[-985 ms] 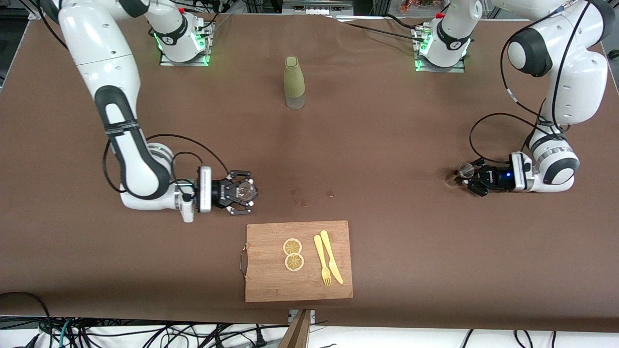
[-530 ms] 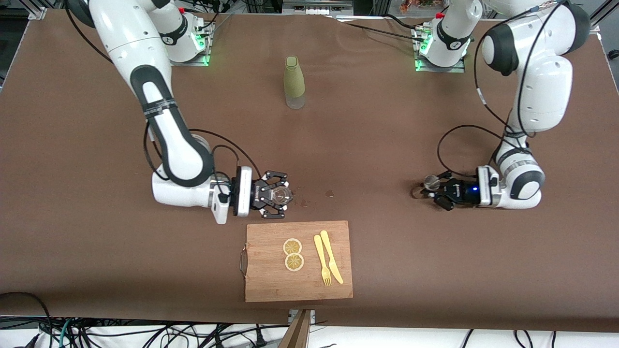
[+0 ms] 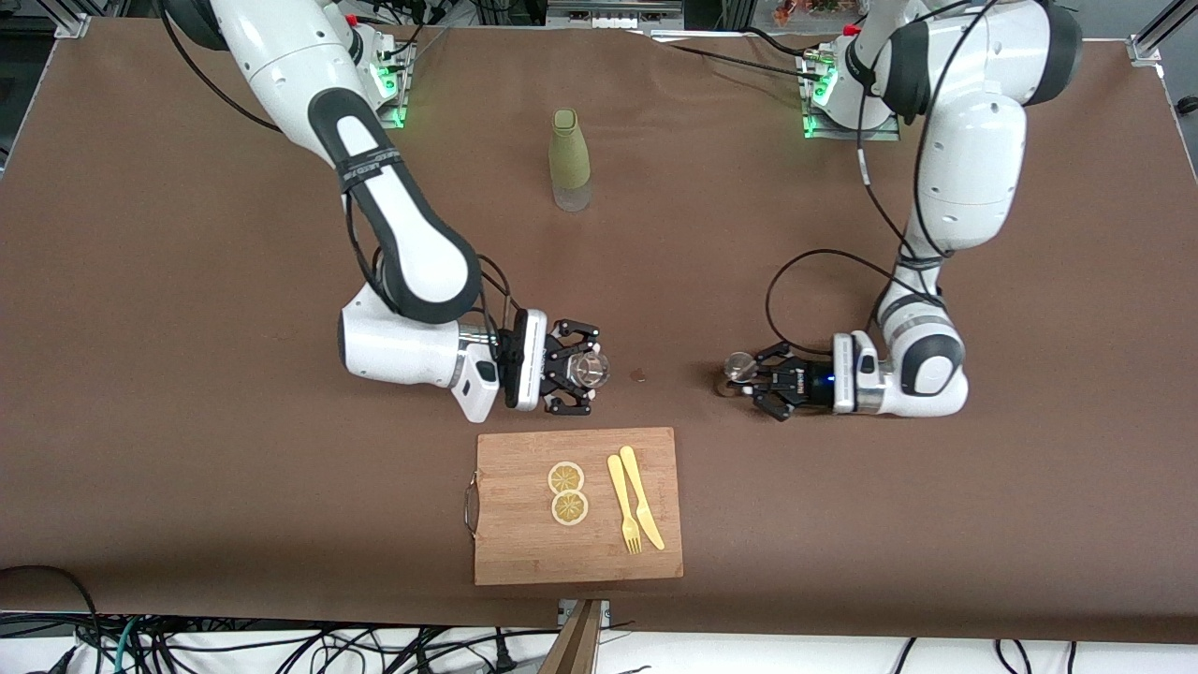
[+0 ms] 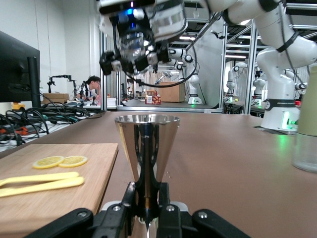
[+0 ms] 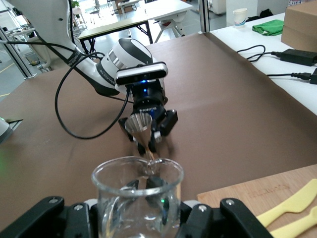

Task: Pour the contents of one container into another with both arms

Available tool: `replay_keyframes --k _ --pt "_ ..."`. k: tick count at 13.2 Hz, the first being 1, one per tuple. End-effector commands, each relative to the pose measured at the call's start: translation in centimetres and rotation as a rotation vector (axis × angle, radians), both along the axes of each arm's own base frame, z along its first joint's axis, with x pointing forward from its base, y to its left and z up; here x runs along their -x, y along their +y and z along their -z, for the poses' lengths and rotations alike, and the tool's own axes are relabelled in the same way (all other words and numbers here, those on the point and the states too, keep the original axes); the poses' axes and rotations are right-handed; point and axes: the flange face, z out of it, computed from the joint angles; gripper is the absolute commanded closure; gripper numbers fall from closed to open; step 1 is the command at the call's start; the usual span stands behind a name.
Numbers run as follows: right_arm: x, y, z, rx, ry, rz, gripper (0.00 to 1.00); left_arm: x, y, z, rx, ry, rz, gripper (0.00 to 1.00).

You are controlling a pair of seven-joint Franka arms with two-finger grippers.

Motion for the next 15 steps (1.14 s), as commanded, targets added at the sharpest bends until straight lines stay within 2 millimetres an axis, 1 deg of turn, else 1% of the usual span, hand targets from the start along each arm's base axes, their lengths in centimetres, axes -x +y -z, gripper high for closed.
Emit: replay_keyframes --k 1,3,4,8,10,12,15 --pt "0.6 2.0 -1.2 0.034 -0.009 0.017 1.0 0.3 -3.9 -0.6 0.001 0.024 -0.03 1.0" --pt "1.3 3.0 -1.2 0.037 -0.007 0.004 1.0 -0.4 -5.9 -1.3 -0.023 0.014 -0.03 1.0" --pt "1.4 3.2 -1.2 0.038 -0.008 0.0 1.0 -0.2 -6.9 -1.2 -0.031 0.021 -0.028 1.0" --pt "2.2 4.3 -1.0 0.117 -0.003 -0.031 1.0 0.0 -9.2 -1.1 -0.035 0.058 -0.054 1.0" --pt "2.4 4.7 -1.3 0.164 0.001 -0.036 1.0 -0.2 -9.5 -1.2 -0.05 0.052 -0.061 1.0" --pt "3.2 5.6 -1.2 0.175 0.006 -0.048 1.0 -0.1 -10.2 -1.3 -0.054 0.064 -0.056 1.0" --pt "3.0 5.6 -1.4 0.177 -0.004 -0.035 1.0 -0.1 -10.6 -1.4 -0.057 0.064 -0.053 1.0"
